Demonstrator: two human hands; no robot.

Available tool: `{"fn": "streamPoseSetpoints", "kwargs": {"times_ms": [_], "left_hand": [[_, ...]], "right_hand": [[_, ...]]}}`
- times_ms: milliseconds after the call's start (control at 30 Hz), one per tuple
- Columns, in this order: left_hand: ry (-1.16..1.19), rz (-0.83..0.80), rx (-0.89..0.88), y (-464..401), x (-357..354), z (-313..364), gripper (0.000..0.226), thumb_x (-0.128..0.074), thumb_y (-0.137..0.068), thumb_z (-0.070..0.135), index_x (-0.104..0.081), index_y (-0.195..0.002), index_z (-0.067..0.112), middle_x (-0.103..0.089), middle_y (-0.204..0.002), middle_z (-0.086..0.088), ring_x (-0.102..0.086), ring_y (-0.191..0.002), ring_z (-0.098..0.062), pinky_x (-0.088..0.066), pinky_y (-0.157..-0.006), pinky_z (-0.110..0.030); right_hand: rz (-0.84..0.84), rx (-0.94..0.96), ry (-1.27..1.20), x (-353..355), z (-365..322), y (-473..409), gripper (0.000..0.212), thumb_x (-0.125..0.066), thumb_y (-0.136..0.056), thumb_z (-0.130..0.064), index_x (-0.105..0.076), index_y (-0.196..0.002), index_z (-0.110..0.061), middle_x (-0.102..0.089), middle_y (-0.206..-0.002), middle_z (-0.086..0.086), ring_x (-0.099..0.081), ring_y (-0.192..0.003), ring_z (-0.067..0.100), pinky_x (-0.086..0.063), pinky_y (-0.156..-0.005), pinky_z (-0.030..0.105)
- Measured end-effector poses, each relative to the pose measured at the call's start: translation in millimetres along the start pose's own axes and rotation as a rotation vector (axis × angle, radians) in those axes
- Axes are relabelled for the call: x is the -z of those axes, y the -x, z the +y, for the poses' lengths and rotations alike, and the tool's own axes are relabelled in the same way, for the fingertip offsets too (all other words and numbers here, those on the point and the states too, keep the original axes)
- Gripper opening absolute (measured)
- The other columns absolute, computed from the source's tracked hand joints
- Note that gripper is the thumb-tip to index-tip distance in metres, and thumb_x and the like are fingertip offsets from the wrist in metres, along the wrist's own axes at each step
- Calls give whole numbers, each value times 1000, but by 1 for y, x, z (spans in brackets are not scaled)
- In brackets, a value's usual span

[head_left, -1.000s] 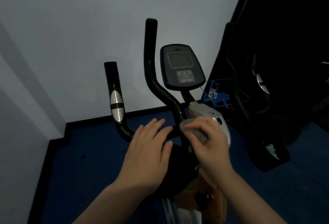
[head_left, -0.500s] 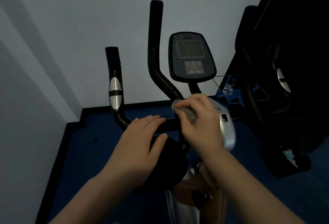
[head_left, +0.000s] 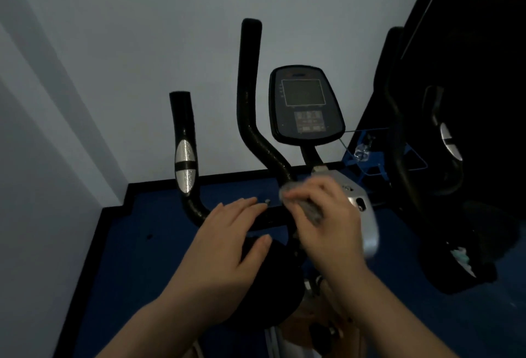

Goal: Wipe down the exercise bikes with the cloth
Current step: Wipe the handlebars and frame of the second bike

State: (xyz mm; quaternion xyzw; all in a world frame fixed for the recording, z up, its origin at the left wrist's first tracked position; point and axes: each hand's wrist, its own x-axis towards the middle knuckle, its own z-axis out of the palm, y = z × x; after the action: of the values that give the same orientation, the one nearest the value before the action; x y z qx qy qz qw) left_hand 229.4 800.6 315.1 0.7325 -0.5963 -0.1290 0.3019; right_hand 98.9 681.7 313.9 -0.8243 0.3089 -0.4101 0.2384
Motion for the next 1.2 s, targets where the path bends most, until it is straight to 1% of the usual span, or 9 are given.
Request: {"fn": "streamPoseSetpoints", "kwargs": {"times_ms": [100,167,267,467,633,767,900,1033,1200], "left_hand": [[66,81,-8,-12,15,-9,52,-38,-85,61,-36,-135,46,-30,-141,31,-18,-133,13,-11,-113,-20],[21,235,-13,-32,33,-21,47,-43,-89,52,-45,-133,35,-39,-140,19,-30,-131,3,-18,-109,-21],[-124,374,-20,-72,65,-37,43,-50,-92,33,-49,-133,20,-40,-146,1,-29,-136,-13,-19,-112,-29],[-380,313,-9,-124,92,-61,54,-47,-93,32,-36,-142,11,-33,-150,-7,-25,-138,-23,-16,-115,-32],[-302,448,24,-131,83,-66,50,-47,-90,30,-42,-136,12,-51,-131,-4,-37,-124,-19,-31,-102,-27],[-325,468,5,-129,82,-68,46,-52,-88,26,-49,-131,9,-54,-126,-5,-41,-122,-21,-35,-99,-29],[-302,463,-36,-128,84,-72,45,-54,-86,24,-50,-129,12,-54,-125,-3,-42,-121,-19,-37,-97,-28],[-284,474,-44,-127,85,-74,44,-55,-86,24,-51,-128,12,-55,-124,-1,-44,-120,-19,-35,-96,-25],[-308,462,-39,-128,85,-73,44,-54,-86,24,-51,-127,12,-55,-124,-1,-43,-119,-18,-35,-94,-24]], "right_hand": [[8,2,-58,11,4,38,18,-70,-78,-13,-70,-87,-28,-56,-94,-17,-59,-92,0,-42,-77,7],[-14,19,-47,10,7,27,16,-70,-77,-14,-70,-86,-28,-57,-94,-16,-60,-91,1,-42,-77,6],[-20,59,26,-7,2,-28,15,-76,-75,-9,-72,-82,-22,-56,-88,-12,-58,-83,1,-42,-73,7],[-75,118,43,-15,0,-63,15,-77,-75,-13,-72,-82,-26,-58,-91,-14,-60,-86,4,-48,-75,16],[-44,163,33,-16,2,-63,17,-75,-73,-12,-71,-81,-27,-57,-91,-16,-61,-85,3,-45,-74,11],[-98,173,55,-51,-27,-127,12,-74,-77,-8,-71,-84,-17,-57,-89,-5,-55,-83,-1,-42,-74,7],[-98,164,66,-45,-17,-118,17,-74,-77,-9,-70,-86,-22,-57,-91,-8,-55,-86,-3,-41,-76,5],[-114,216,90,-34,-11,-111,20,-76,-75,-9,-69,-84,-25,-56,-89,-13,-56,-84,-2,-42,-74,6],[-41,230,179,-72,-38,-172,10,-71,-78,-6,-72,-86,-13,-59,-90,0,-57,-82,10,-45,-72,16]]}}
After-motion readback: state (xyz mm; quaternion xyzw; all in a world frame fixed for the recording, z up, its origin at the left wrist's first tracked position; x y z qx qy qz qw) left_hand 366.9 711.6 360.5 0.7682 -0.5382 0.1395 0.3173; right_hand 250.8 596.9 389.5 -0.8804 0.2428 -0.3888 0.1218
